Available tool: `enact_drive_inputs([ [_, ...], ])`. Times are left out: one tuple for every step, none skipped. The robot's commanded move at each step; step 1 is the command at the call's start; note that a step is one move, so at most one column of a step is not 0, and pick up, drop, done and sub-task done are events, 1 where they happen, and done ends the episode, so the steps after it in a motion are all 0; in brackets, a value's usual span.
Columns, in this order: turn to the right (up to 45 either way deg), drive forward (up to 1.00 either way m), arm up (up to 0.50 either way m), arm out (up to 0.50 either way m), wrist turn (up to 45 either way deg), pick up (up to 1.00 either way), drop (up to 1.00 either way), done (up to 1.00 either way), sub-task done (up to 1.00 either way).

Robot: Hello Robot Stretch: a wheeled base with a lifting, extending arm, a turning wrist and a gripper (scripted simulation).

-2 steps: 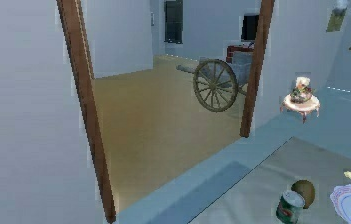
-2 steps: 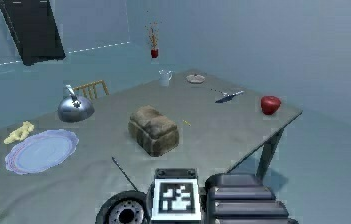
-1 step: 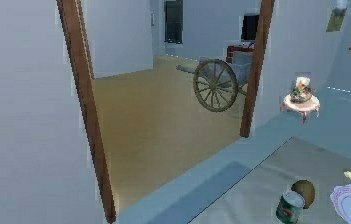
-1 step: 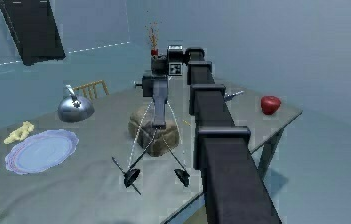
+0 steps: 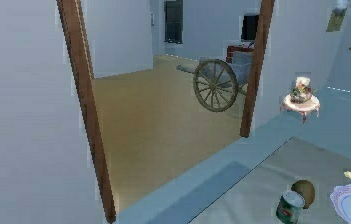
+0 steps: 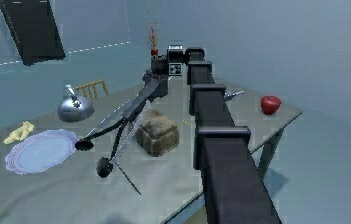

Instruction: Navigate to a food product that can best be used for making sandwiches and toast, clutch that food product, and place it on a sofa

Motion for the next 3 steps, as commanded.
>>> enact_drive_inputs([
  [0.0, 0.00, 0.00, 0.00, 45.0, 0.00, 0.00, 0.00, 0.00],
  [0.0, 0.00, 0.00, 0.00, 45.0, 0.00, 0.00, 0.00, 0.00],
  [0.0, 0.00, 0.00, 0.00, 27.0, 0.00, 0.00, 0.00, 0.00],
])
